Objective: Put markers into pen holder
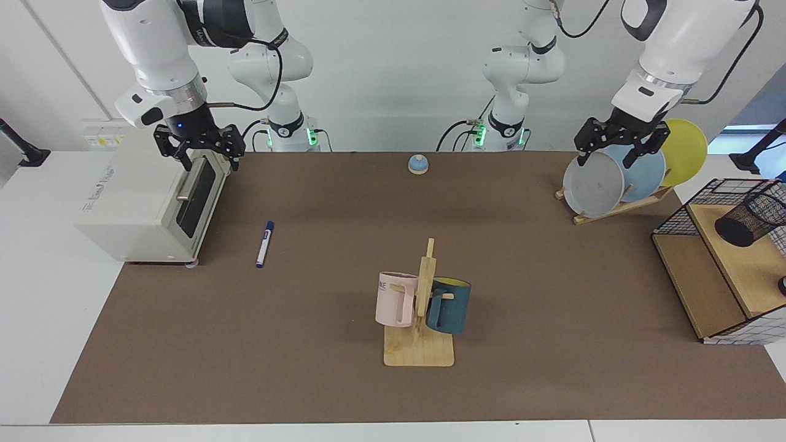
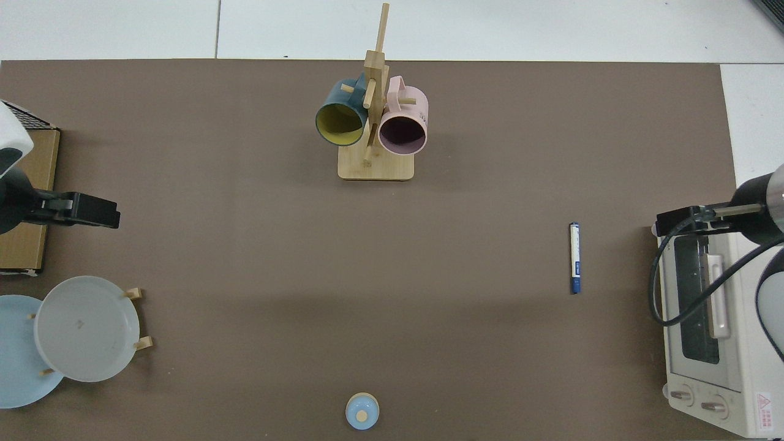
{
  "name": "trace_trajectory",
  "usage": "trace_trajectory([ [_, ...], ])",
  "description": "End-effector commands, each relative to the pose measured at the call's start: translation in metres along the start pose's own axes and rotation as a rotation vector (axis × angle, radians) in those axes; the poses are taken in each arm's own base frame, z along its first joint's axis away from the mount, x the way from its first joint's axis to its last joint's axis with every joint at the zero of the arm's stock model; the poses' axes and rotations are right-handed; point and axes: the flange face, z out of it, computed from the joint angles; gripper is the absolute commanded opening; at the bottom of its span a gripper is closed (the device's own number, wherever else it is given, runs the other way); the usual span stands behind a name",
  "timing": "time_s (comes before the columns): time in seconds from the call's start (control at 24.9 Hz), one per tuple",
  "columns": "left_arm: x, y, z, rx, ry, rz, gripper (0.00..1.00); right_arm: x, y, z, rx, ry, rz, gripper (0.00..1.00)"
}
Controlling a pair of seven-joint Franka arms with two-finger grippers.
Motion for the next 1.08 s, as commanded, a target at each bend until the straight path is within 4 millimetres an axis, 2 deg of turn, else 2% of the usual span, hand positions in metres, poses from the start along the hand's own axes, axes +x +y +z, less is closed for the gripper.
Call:
trace_trajectory([
  [0.0,-0.003,-0.003,-0.004,0.018,-0.009,-0.003,1.0,-0.004,0.0,-0.002,0.023,0.008,-0.017,1.0],
  [0.72,-0.003,-0.003,-0.004,0.018,-0.009,-0.003,1.0,0.003,-0.005,-0.001,0.083,0.051,-0.003,1.0],
  [0.8,-0.003,-0.003,-0.004,0.018,-0.009,-0.005,1.0,0.009,-0.002,0.005,0.079,0.065,0.004,1.0],
  [0.88,-0.003,-0.004,-0.004,0.018,-0.009,-0.006,1.0,0.017,0.001,0.024,0.077,0.067,0.014,1.0],
  [1.04,-0.005,-0.003,-0.003,0.017,-0.021,-0.005,1.0,0.021,0.0,0.051,0.075,0.083,0.02,1.0],
])
